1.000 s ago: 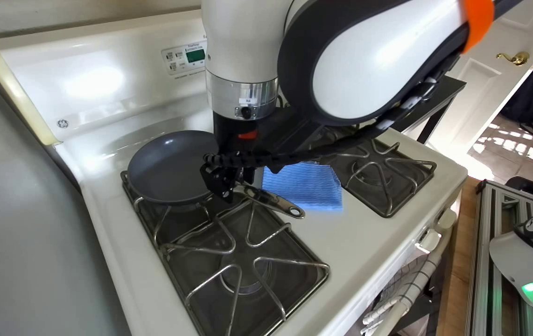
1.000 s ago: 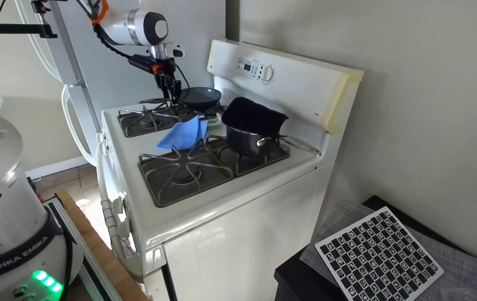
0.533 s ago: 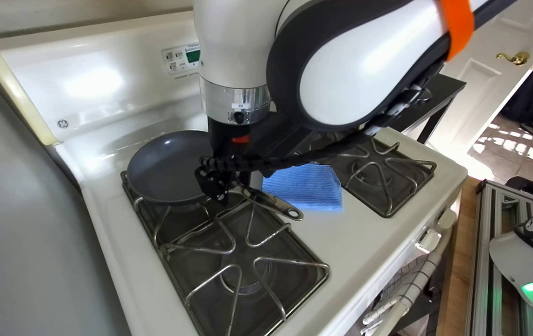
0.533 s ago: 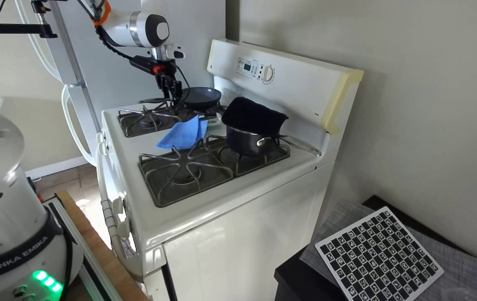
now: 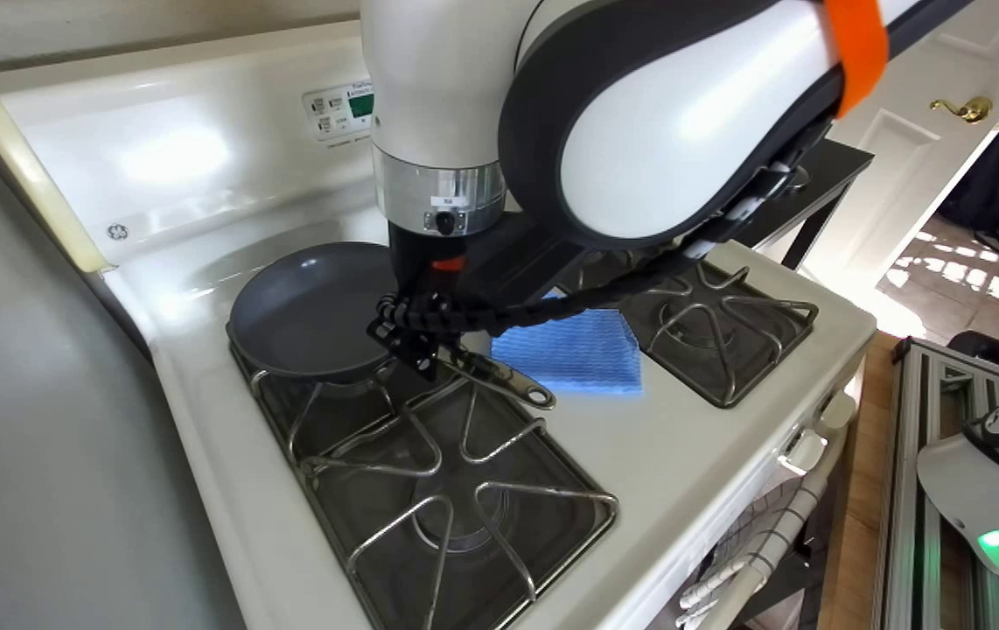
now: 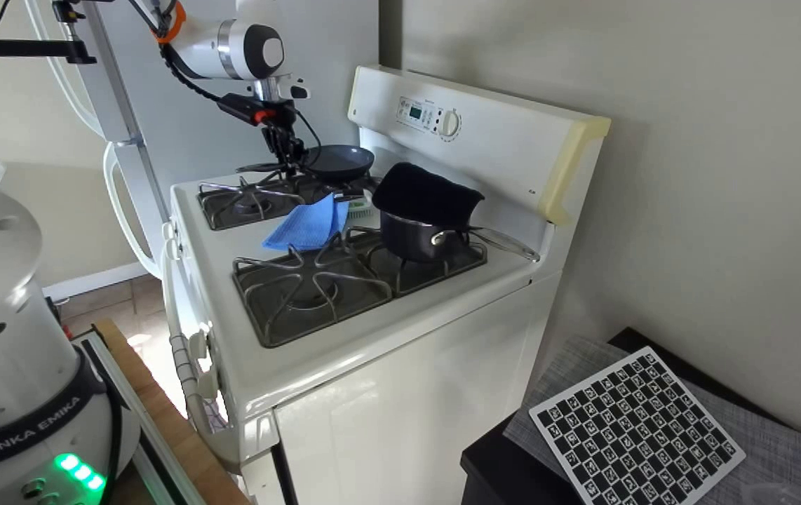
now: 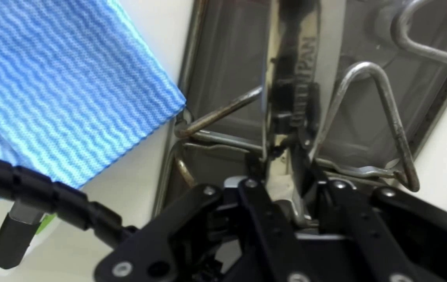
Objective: Move the pan and clean the pan handle
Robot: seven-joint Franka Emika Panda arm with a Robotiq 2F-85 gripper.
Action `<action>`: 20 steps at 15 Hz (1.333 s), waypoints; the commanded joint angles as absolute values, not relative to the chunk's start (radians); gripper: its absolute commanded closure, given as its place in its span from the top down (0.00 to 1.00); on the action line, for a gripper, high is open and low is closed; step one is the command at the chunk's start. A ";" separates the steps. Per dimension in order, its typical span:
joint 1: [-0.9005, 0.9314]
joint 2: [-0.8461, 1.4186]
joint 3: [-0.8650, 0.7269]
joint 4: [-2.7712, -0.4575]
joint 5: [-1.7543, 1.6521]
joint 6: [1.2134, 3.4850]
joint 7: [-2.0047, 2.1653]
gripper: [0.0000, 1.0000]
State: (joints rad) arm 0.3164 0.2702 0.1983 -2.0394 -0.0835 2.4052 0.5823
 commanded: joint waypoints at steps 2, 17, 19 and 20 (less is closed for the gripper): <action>0.336 0.278 0.181 -2.029 -0.087 2.399 0.616 0.05; 0.363 0.198 0.245 -2.116 0.064 2.381 0.616 0.05; 0.359 0.173 0.240 -2.131 0.074 2.377 0.636 0.05; 0.355 0.163 0.242 -2.138 0.088 2.376 0.637 0.05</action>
State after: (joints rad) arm 0.3595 0.2277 0.2417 -2.0875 0.0483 2.3980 0.6122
